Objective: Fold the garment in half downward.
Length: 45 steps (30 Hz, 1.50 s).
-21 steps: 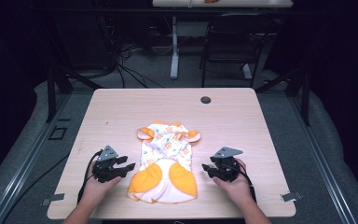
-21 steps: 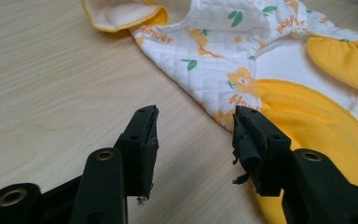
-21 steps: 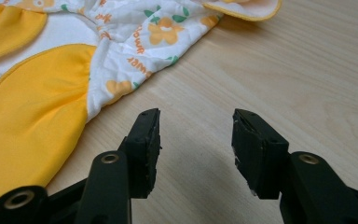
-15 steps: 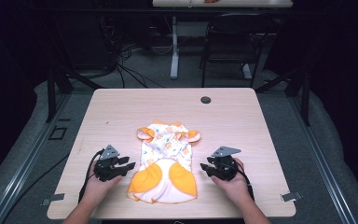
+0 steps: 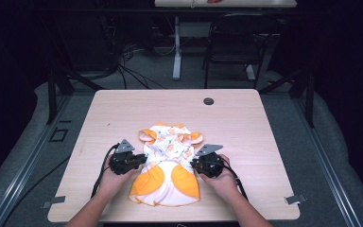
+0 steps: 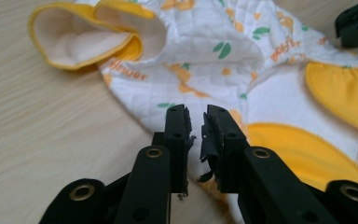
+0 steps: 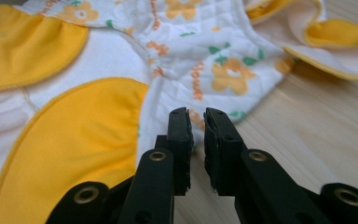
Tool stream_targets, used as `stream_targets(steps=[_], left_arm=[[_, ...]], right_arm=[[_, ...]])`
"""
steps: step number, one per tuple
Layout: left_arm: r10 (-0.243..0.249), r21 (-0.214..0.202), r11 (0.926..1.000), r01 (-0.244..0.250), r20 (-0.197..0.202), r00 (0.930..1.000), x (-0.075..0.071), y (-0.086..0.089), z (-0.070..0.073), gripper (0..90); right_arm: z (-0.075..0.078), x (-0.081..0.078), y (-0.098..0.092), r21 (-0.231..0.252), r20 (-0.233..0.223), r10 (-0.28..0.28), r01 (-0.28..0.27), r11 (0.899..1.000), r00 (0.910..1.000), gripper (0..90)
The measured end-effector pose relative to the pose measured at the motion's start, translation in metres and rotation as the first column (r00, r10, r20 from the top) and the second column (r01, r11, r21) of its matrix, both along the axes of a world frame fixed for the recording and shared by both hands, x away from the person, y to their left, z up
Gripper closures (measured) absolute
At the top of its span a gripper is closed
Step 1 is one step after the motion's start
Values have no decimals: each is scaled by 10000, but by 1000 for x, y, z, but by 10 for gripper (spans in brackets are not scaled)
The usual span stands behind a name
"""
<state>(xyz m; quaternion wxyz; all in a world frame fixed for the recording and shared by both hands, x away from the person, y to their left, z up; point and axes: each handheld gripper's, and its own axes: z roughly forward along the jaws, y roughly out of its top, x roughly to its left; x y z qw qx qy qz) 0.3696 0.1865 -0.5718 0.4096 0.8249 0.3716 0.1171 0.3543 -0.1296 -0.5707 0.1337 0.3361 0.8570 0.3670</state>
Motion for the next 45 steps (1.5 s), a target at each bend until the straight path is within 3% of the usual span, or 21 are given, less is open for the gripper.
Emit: stream_targets(steps=[2,4,14,20,27,31,40,45], left_arm=[[-278,531,9982,286,-145,9995,0,-10,-7,814],[-404,832,9957,405,-30,9992,-3,-14,-9,813],[-713,657,9952,723,-181,9973,-12,-17,-9,812],[-1006,730,9920,1026,-302,9945,-23,-26,-8,810],[-1212,730,9896,1241,-436,9917,-32,-29,-7,810],[-1388,803,9866,1417,-404,9895,-37,-30,-7,810],[-1358,567,9886,1394,-623,9888,-37,-31,-6,777],[-1122,478,9923,1145,-477,9925,-27,-29,0,730]], right_arm=[[-3,2,10,-209,95,240,-237,9995,9997,801],[-7,3,14,-286,-52,316,-317,9991,9995,806],[-6,-6,7,-352,-123,614,-618,9975,9980,813],[-3,-17,0,-712,-354,828,-852,9938,9959,807],[0,-27,-1,-1207,-246,1026,-1048,9871,9944,803],[0,-31,-4,-1039,-333,967,-997,9896,9948,804],[2,-32,-5,-1045,-640,904,-968,9898,9938,765],[9,-24,-6,-481,-468,808,-831,9954,9956,754]])
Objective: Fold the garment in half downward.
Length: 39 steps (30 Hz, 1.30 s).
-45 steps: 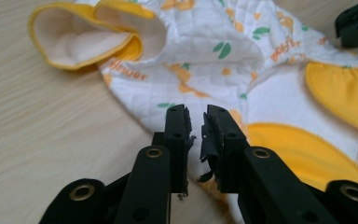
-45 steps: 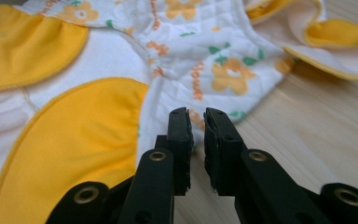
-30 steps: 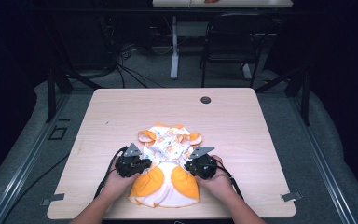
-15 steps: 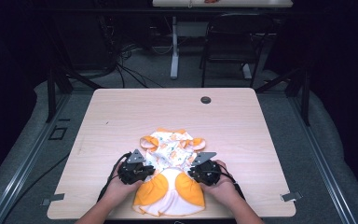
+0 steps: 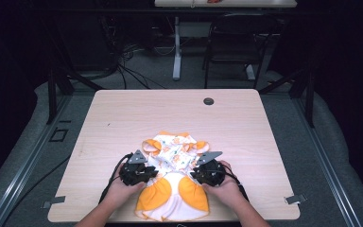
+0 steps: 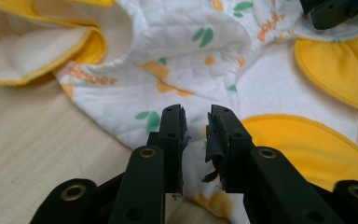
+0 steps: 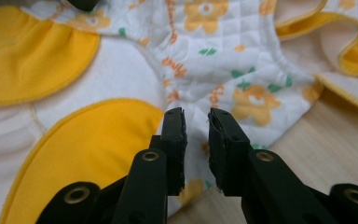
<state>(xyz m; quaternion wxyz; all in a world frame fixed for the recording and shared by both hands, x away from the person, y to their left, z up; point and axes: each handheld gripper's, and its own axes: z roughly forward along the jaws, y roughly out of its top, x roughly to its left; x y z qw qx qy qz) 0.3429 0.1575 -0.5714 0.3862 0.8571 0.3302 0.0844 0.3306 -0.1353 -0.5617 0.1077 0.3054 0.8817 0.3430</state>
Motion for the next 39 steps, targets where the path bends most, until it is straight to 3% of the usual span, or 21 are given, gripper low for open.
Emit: stream_targets(steps=[3,4,11,16,20,24,28,35,39], left_arm=[[47,112,9999,-47,77,10000,6,0,5,714],[97,84,9999,-98,212,9997,13,0,11,711],[500,-266,9985,-486,553,9972,45,-1,34,704],[583,-134,9983,-574,825,9949,65,-5,43,708],[652,22,9978,-656,884,9939,79,-10,41,704],[784,162,9967,-800,793,9938,90,-15,37,704],[807,98,9966,-816,669,9945,100,-18,34,698],[926,70,9956,-933,684,9934,113,-20,32,711],[1243,32,9922,-1247,546,9907,124,-17,25,706]], right_arm=[[4,7,0,-21,-28,-97,96,10000,9999,755],[9,15,-1,254,11,-246,246,9994,9997,764],[28,46,-1,426,25,-491,489,9979,9988,814],[38,64,3,548,169,-701,691,9961,9974,822],[38,76,9,444,409,-867,849,9954,9954,804],[33,90,12,264,357,-1077,1068,9939,9935,814],[29,101,15,145,163,-1068,1066,9942,9941,833],[25,119,19,-133,450,-1245,1252,9920,9912,809],[21,128,19,-174,394,-1475,1483,9888,9883,793]])
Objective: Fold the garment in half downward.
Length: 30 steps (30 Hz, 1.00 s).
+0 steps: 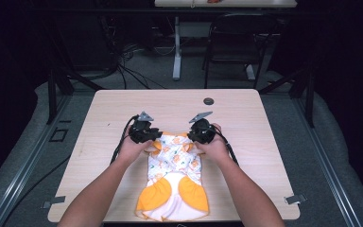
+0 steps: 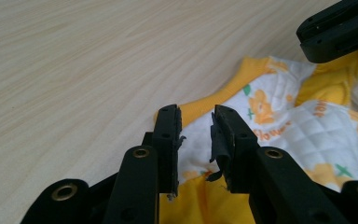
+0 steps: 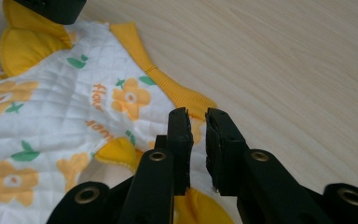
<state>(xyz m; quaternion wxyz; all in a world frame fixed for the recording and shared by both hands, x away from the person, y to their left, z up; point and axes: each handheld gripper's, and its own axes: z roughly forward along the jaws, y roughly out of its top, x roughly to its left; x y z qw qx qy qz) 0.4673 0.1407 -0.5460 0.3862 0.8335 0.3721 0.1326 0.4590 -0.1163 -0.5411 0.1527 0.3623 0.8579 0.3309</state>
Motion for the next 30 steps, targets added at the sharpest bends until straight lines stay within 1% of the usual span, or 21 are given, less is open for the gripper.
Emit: stream_targets(steps=[2,3,4,5,6,7,10,11,12,15,16,17,18,20,21,22,23,24,25,27,30], left_arm=[[98,38,9999,-97,-16,10000,2,0,-2,693],[181,234,9996,-179,-86,9998,4,0,-7,687],[234,301,9993,-230,-136,9996,5,0,-9,687],[269,360,9990,-261,-197,9994,6,1,-11,684],[339,355,9988,-333,-189,9992,7,1,-13,680],[331,397,9987,-322,-239,9992,7,1,-14,671],[325,381,9988,-312,-318,9990,8,2,-20,645],[310,393,9988,-295,-366,9989,8,2,-22,636],[351,424,9985,-337,-325,9989,8,2,-24,629],[385,562,9978,-362,-409,9984,7,2,-28,598],[324,634,9976,-294,-463,9984,7,2,-29,586],[322,680,9973,-291,-451,9985,7,1,-30,581],[251,686,9974,-215,-511,9984,7,2,-30,578],[249,685,9974,-213,-513,9984,7,2,-30,576],[217,722,9972,-180,-502,9985,7,2,-30,576],[259,765,9968,-231,-361,9990,6,1,-30,576],[216,816,9965,-187,-343,9992,6,1,-30,576],[216,816,9965,-187,-343,9992,6,1,-30,577],[128,823,9966,-93,-426,9990,5,1,-30,577],[82,841,9964,-46,-422,9991,5,1,-30,583],[61,845,9964,-23,-455,9989,4,0,-29,611]], right_arm=[[-4,4,0,113,-198,-75,77,9999,9998,793],[-6,5,1,40,-250,-96,97,9999,9996,792],[-8,6,2,-75,-269,-154,152,9999,9995,791],[-11,6,2,-80,-262,-165,163,9998,9995,787],[-12,7,2,-170,-347,-141,136,9998,9993,780],[-15,8,2,-75,-429,-168,165,9998,9989,771],[-20,9,2,-204,-560,-78,67,9998,9984,745],[-21,9,2,-233,-545,-122,109,9997,9984,728],[-21,9,2,-259,-582,-160,145,9996,9982,713],[-24,11,0,-471,-738,-183,149,9988,9971,697],[-26,11,0,-413,-771,-187,155,9990,9968,695],[-27,11,-1,-241,-799,-264,245,9994,9965,692],[-26,11,-2,-361,-864,-184,153,9992,9961,692],[-26,11,-1,-397,-805,-154,122,9991,9966,694],[-26,10,0,-549,-676,-92,54,9985,9977,700],[-26,10,0,-509,-724,-53,17,9987,9974,708],[-26,10,0,-493,-755,-61,24,9988,9971,709],[-26,10,0,-493,-755,-61,24,9988,9971,709],[-26,10,0,-454,-761,-85,51,9990,9971,709],[-25,10,0,-539,-818,-25,-19,9985,9966,710],[-26,10,0,-437,-832,-73,37,9990,9965,720]])
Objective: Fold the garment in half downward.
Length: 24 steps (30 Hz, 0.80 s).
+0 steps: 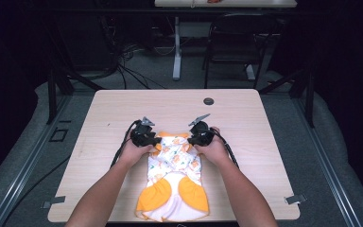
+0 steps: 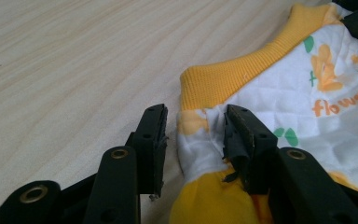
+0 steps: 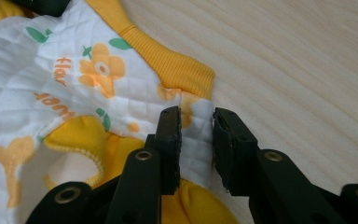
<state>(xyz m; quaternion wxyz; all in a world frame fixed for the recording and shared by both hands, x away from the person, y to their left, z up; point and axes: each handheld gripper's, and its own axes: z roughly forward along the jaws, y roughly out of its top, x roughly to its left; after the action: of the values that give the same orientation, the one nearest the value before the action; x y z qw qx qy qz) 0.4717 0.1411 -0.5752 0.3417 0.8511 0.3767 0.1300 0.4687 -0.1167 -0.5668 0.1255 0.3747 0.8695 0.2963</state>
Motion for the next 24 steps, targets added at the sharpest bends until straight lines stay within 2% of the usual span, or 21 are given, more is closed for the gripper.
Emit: stream_targets(steps=[6,8,9,13,18,22,24], left_arm=[[-63,-52,10000,62,-140,9999,-1,-1,1,710],[-1,-61,10000,0,-112,9999,-2,-2,1,738],[1,-79,10000,-2,-155,9999,-2,-2,1,751],[33,-27,10000,-34,-166,9999,-3,-2,1,807],[30,194,9998,-27,-133,9999,-3,-2,4,827],[81,259,9996,-80,-12,10000,-4,0,8,832],[41,226,9997,-45,206,9998,-5,3,13,832]], right_arm=[[1,0,1,58,-175,141,-140,9999,9997,818],[-1,-1,3,263,-163,128,-124,9996,9998,855],[1,-1,3,39,-183,228,-227,9997,9996,862],[1,-3,4,-61,-57,167,-167,9998,9998,885],[3,-5,4,-261,200,173,-168,9995,9996,892],[8,-7,4,-335,344,228,-216,9992,9991,893],[14,-9,3,-145,569,291,-284,9995,9980,893]])
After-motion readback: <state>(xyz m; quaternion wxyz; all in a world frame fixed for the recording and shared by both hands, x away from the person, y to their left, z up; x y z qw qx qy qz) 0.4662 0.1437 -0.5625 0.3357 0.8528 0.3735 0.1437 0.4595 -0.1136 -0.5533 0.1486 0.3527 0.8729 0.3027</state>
